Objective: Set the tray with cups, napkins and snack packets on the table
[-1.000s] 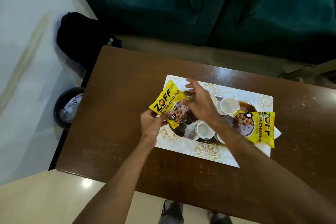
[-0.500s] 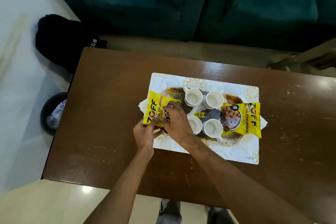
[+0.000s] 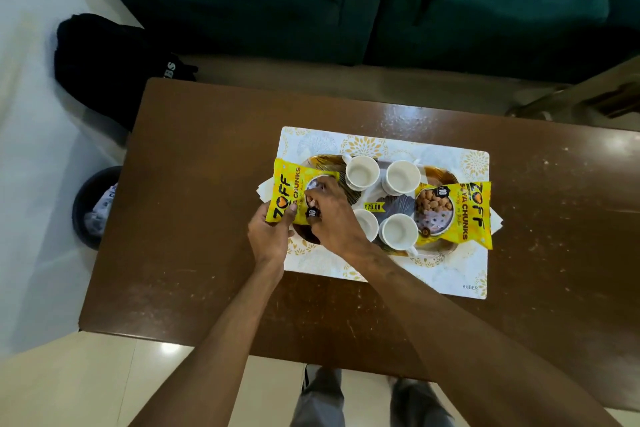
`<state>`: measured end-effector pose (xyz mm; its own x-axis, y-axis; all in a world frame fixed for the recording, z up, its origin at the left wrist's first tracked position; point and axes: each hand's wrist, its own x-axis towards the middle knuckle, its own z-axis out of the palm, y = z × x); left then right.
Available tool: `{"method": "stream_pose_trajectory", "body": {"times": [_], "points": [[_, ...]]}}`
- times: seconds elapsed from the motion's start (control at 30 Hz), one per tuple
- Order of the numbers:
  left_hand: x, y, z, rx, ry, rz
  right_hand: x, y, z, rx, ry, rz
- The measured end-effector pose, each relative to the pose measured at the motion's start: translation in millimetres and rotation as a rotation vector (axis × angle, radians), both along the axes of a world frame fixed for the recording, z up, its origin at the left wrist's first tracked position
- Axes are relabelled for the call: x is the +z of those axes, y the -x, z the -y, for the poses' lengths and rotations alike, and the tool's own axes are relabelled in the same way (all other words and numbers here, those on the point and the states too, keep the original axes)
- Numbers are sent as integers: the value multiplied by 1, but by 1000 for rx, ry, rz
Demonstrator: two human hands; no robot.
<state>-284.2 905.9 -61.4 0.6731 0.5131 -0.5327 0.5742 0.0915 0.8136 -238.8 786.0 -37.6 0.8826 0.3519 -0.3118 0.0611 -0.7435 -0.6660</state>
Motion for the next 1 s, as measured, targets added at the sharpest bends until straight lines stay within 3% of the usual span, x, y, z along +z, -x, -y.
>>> {"method": "stream_pose_trajectory", "body": {"times": [0.07,0.23,0.33,0.47,0.6,1.0], "points": [[4,2,2,-84,-91,-14,0,-2,1,-13,-15,5],[15,11,9,-402,-707,147,3,8,7,7,-43,7],[17,13,18,-652,-827,203,6,10,12,4,-96,-11],[15,10,14,-989,-945,30,14,14,35,-163,-134,63],[21,8,13,-1066,-986,-7,22,26,71,-330,-199,97],[41,37,70,-816,-761,183,21,67,166,-667,-85,210]]}}
